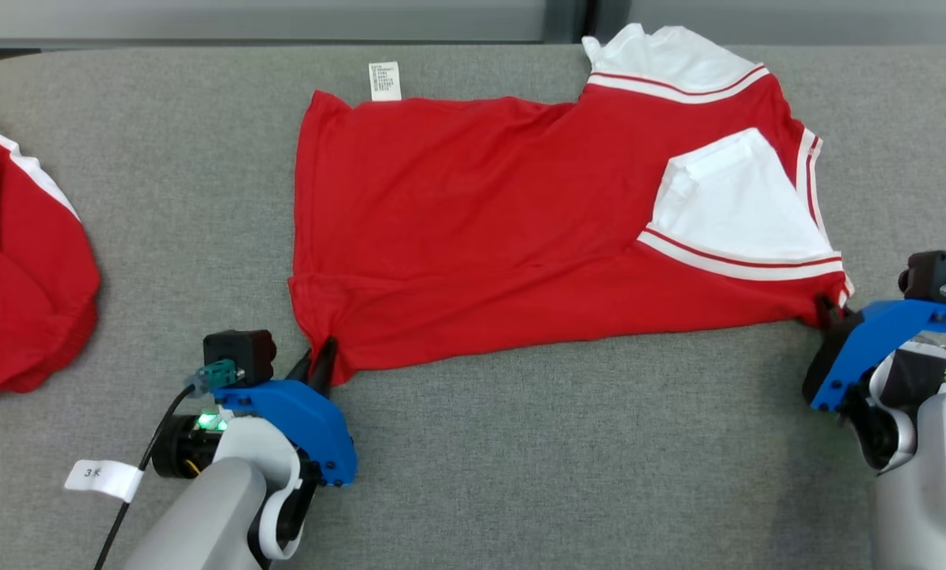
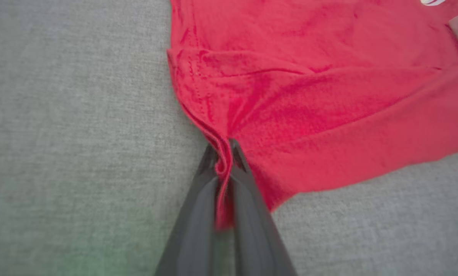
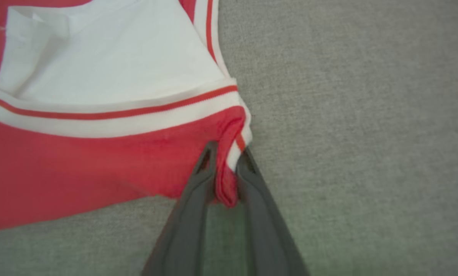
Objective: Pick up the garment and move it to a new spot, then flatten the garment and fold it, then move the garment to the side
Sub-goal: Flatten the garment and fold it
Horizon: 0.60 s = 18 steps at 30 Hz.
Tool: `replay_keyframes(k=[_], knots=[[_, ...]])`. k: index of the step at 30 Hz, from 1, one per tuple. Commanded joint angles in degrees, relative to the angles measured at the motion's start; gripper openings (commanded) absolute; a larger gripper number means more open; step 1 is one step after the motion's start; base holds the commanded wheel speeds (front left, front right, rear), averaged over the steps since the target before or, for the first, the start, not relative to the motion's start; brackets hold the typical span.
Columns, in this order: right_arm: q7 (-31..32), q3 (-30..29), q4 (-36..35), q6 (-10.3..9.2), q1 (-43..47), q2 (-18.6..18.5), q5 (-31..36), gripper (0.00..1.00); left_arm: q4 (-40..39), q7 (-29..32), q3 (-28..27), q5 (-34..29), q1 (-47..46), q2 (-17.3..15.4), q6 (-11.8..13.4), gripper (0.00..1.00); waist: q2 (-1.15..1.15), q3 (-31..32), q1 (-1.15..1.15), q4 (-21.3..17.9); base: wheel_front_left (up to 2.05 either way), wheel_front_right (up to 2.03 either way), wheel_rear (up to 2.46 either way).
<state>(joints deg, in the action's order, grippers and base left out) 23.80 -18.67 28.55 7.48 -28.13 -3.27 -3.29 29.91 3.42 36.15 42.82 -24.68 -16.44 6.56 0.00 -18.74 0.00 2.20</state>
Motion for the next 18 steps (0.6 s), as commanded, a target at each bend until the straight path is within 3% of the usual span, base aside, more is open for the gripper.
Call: replay_keyframes(k=[1,7,13,18], knots=[[0.1,0.5,-0.1,0.03,2.4,0.5,-1.0,0.00,2.2,1.3,0.6,1.1,4.6,0.0,0.4,0.00,0.00,1.1,0.00,-0.2,0.00,0.00,0.00],[2.7,1.1,-10.9,0.02,9.2,0.3,-3.3,0.00,-3.0,0.1,-1.7,2.7,6.6,-2.0,1.9,0.00,0.00,4.9,0.00,-0.4,0.00,0.00,0.00],[8.6,1.4,-24.9,0.01,22.1,0.2,-9.9,0.00,-11.7,2.1,-3.2,4.0,13.0,-5.7,5.7,0.00,0.00,8.3,0.00,-1.0,0.00,0.00,0.00],[12.1,0.5,-32.1,0.01,31.0,0.2,-14.3,0.00,-19.2,5.1,-3.4,5.3,19.5,-8.6,9.2,0.00,0.00,9.9,0.00,-1.7,0.00,0.00,0.00]])
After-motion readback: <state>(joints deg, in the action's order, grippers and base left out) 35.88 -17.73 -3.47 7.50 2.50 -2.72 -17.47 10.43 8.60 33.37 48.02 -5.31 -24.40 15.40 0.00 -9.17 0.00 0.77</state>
